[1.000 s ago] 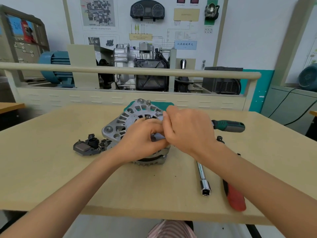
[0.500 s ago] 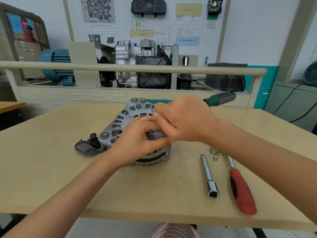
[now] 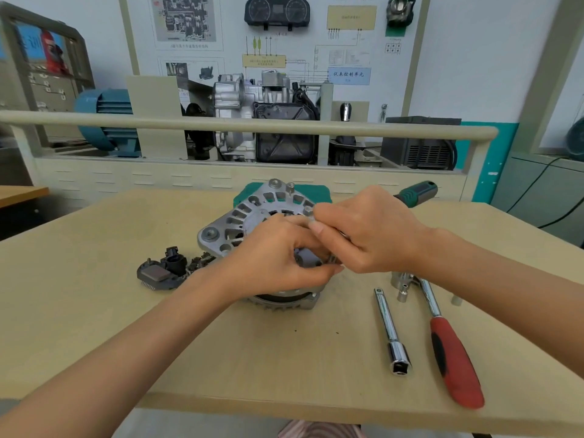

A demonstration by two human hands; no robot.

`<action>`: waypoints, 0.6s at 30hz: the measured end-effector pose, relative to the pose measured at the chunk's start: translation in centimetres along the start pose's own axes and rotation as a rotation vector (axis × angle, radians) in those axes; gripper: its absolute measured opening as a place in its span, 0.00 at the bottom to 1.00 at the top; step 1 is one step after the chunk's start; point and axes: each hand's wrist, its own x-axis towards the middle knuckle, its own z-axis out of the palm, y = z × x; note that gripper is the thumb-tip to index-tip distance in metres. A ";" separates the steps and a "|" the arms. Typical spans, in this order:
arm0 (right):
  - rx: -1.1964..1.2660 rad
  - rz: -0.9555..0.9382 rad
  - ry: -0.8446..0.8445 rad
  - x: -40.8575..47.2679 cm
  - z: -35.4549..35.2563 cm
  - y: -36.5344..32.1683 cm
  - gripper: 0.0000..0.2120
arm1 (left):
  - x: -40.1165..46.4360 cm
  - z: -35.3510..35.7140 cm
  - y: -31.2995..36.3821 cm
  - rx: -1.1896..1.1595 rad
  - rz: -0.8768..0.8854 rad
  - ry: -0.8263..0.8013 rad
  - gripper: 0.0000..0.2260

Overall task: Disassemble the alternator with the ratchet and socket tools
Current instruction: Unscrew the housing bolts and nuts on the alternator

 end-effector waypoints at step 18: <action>0.077 0.042 0.054 -0.6 0.3 0.7 0.16 | 2.3 -0.7 -0.6 -0.062 0.015 -0.183 0.07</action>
